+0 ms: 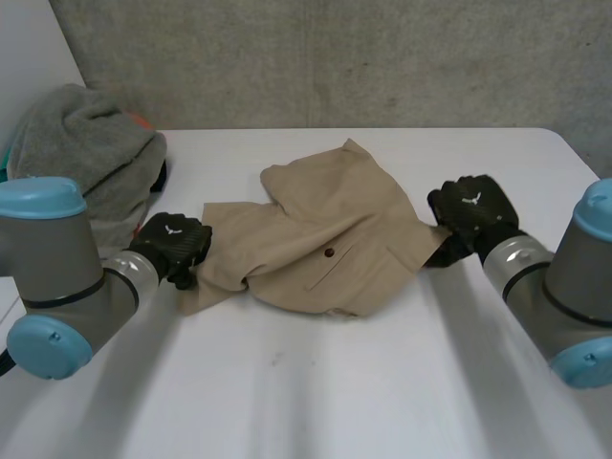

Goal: Fold the laundry.

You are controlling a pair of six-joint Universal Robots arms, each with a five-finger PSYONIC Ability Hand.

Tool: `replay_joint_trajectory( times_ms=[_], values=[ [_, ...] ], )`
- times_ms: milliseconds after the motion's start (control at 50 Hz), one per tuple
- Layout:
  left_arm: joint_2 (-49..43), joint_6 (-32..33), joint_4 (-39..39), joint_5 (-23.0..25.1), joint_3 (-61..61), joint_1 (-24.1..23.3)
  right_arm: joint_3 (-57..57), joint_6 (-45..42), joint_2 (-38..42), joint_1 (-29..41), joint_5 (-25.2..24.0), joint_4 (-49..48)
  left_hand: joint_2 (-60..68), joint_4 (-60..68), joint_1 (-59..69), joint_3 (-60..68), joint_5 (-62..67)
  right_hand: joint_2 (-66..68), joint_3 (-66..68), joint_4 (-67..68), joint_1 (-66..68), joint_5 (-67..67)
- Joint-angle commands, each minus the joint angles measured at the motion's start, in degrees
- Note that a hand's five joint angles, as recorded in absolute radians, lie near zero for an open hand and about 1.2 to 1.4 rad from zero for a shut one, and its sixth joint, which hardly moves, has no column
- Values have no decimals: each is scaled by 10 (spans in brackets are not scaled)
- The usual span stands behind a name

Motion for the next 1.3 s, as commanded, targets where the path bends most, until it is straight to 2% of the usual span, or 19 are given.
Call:
replay_joint_trajectory(
  times_ms=[20, 240, 340, 420, 440, 460, 480, 500, 580, 640, 660, 740, 820, 960, 1100, 1200, 1220, 1260, 1300],
  values=[
    [3, 2, -17, 10, 8, -4, -47, -19, 7, -17, -13, 18, 281, 282, 256, 284, 285, 123, 120, 115, 154, 141],
    [105, -19, -13, 50, -64, -31, -280, -47, 130, -34, -84, 18, 281, 282, 256, 284, 285, 123, 120, 115, 154, 141],
    [108, -28, 27, 32, -84, -60, -405, -43, 239, -29, -146, -11, 281, 282, 256, 284, 285, 123, 120, 115, 154, 141],
    [72, -27, 48, -1, -70, -66, -477, -41, 319, -18, -149, -48, 281, 282, 256, 284, 285, 123, 120, 115, 154, 141],
    [65, -26, 49, -9, -64, -66, -489, -42, 333, -13, -144, -50, 281, 282, 256, 284, 285, 11, 8, 3, 42, 29],
    [57, -27, 49, -15, -57, -66, -500, -43, 345, -8, -136, -48, 281, 282, 256, 284, 285, -165, -168, -173, -134, -147],
    [45, -28, 45, -26, -44, -66, -514, -50, 358, -2, -118, -37, 281, 282, 256, 284, 285, -453, -456, -461, -422, -435],
    [40, -26, 40, -31, -39, -66, -518, -55, 360, 1, -106, -29, 281, 282, 256, 284, 285, -577, -580, -585, -546, -559],
    [35, -29, 4, -43, -14, -53, -510, -71, 314, 12, -9, 45, 281, 282, 256, 284, 285, -577, -580, -585, -546, -559],
    [43, -32, -7, -38, -8, -49, -476, -70, 257, 12, 26, 105, 281, 282, 256, 284, 285, -577, -580, -585, -546, -559],
    [47, -35, -10, -33, -6, -46, -451, -66, 208, 10, 40, 148, 281, 282, 256, 284, 285, -577, -580, -585, -546, -559],
    [54, -39, -9, -20, -1, -44, -379, -34, 88, -5, 55, 242, 281, 282, 256, 284, 285, -577, -580, -585, -546, -559],
    [52, -41, -12, -18, 7, -44, -320, -2, 5, -22, 56, 313, 281, 282, 256, 284, 285, -577, -580, -585, -546, -559],
    [47, -43, -19, -17, 13, -44, -224, 0, -77, -35, 49, 439, 281, 282, 256, 284, 285, -577, -580, -585, -546, -559],
    [44, -43, -20, -16, 13, -44, -168, -35, -131, -67, 14, 428, 281, 282, 256, 284, 285, -577, -580, -585, -546, -559],
    [47, -45, -25, -13, 15, -47, -177, -49, -90, -102, -52, 354, 281, 282, 256, 284, 285, -364, -367, -372, -333, -346],
    [48, -46, -27, -12, 15, -48, -185, -48, -76, -103, -56, 337, 281, 282, 256, 284, 285, -367, -370, -375, -336, -349],
    [51, -47, -29, -11, 15, -51, -205, -45, -43, -107, -45, 308, 281, 282, 256, 284, 285, -405, -409, -413, -374, -388],
    [52, -47, -30, -10, 16, -53, -235, -35, 1, -115, -11, 285, 281, 282, 256, 284, 285, -441, -444, -449, -410, -423]
  ],
)
